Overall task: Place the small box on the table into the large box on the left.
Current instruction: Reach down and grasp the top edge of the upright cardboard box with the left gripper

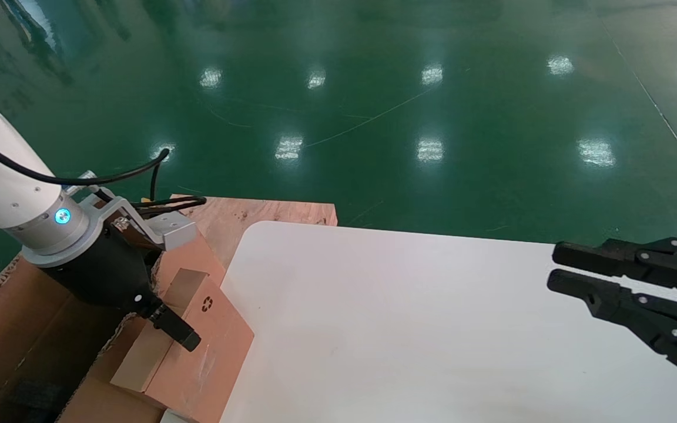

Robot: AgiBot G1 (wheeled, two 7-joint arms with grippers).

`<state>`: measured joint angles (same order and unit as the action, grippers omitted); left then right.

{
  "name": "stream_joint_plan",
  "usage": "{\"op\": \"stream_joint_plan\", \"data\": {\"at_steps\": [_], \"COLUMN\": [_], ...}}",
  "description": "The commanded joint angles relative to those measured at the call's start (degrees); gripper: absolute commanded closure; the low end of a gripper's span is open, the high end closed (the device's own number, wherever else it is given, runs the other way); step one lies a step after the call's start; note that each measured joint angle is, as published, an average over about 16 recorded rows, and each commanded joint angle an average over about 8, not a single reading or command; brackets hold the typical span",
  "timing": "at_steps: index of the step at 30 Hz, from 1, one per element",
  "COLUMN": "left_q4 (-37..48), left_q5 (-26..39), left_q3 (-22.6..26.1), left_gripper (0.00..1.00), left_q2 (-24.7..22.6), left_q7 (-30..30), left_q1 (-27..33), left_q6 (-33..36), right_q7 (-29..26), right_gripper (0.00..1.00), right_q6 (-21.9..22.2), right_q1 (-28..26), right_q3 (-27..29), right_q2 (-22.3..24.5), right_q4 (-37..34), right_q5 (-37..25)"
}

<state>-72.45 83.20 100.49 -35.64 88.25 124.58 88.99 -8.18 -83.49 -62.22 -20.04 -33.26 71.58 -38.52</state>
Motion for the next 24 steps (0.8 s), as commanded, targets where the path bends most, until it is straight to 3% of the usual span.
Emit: {"op": "stream_joint_plan", "data": {"at_steps": [1, 24], "left_q4": [0.0, 0.1], "left_q5": [0.0, 0.1], "left_q3": [0.0, -0.2], "left_gripper": [1.0, 1.0], "left_q2": [0.0, -0.2], "left_q7": [0.0, -0.3], "left_q1": [0.0, 0.7], "left_q6": [0.0, -0.7], "right_q7": [0.0, 0.0], "right_gripper": [0.0, 0.0], "right_q6": [0.0, 0.0], "right_q1": [0.0, 0.0], "right_q3": [0.0, 0.0], "right_q2": [0.0, 0.0], "right_q4": [0.0, 0.0], "right_q5": [0.0, 0.0]}}
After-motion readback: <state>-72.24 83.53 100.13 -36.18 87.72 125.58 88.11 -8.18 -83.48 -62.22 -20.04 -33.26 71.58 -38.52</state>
